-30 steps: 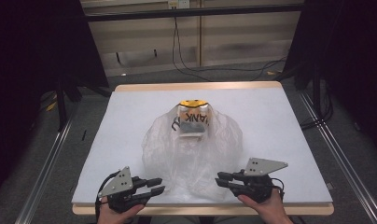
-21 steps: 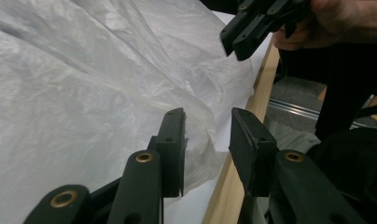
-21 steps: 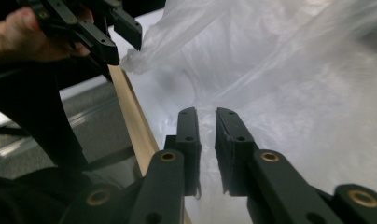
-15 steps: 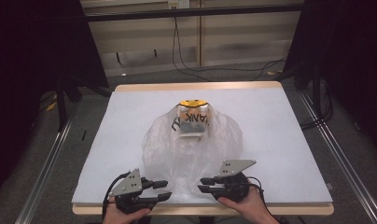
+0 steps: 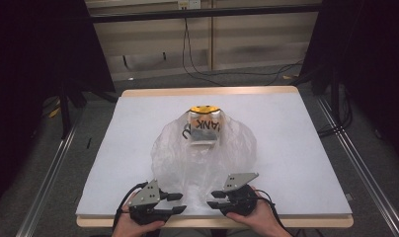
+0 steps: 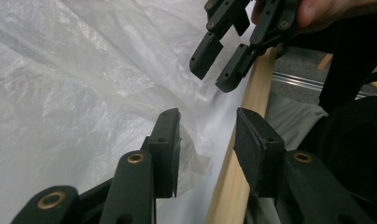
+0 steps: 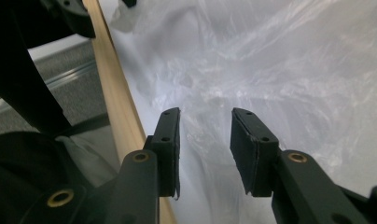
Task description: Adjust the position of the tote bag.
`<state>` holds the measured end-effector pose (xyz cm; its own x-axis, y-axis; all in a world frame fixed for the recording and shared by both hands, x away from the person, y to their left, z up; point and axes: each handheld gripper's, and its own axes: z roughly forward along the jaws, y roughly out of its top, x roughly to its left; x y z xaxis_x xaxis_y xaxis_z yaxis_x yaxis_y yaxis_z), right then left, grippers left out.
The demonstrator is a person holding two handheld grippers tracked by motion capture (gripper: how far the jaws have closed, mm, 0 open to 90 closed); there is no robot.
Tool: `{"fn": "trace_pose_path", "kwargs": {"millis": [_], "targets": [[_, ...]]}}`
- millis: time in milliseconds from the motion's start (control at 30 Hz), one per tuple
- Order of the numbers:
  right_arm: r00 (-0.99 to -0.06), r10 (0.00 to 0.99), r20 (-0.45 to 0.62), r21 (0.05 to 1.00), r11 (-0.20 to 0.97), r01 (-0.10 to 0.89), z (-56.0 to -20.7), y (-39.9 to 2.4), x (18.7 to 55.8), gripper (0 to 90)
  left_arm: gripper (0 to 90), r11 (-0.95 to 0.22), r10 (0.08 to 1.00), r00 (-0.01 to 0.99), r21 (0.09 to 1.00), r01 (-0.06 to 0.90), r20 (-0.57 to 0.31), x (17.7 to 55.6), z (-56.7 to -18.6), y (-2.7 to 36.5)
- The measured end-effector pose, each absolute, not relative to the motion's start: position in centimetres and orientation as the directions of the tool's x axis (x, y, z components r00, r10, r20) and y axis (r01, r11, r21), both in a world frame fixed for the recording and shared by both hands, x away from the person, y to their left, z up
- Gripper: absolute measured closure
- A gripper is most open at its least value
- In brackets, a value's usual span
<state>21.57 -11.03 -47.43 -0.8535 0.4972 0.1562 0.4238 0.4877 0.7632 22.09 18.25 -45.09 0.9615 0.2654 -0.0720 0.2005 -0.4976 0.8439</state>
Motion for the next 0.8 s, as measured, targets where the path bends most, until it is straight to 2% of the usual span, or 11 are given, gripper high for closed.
{"fn": "trace_pose_path", "kwargs": {"millis": [333, 500, 667, 800], "targets": [[-0.856, 0.500, 0.132, 0.757, 0.506, 0.413, -48.6, -10.9, 22.0, 57.4, 56.4, -0.537, 0.287, 0.955, 0.813, 0.224, -0.074, 22.8, -45.8, 17.9], [-0.865, 0.496, 0.082, 0.760, 0.530, 0.376, -48.6, -10.7, 21.6, 68.8, 56.0, -0.580, 0.286, 0.956, 0.781, 0.232, -0.071, 23.2, -46.3, 17.6], [-0.863, 0.497, 0.092, 0.756, 0.529, 0.386, -48.6, -10.8, 21.7, 85.9, 56.8, -0.624, 0.286, 0.956, 0.745, 0.236, -0.064, 23.3, -46.7, 17.3], [-0.863, 0.495, 0.098, 0.752, 0.531, 0.390, -48.5, -10.9, 21.7, 89.6, 60.8, -0.647, 0.305, 0.950, 0.719, 0.254, -0.061, 23.6, -47.1, 17.2]]}}
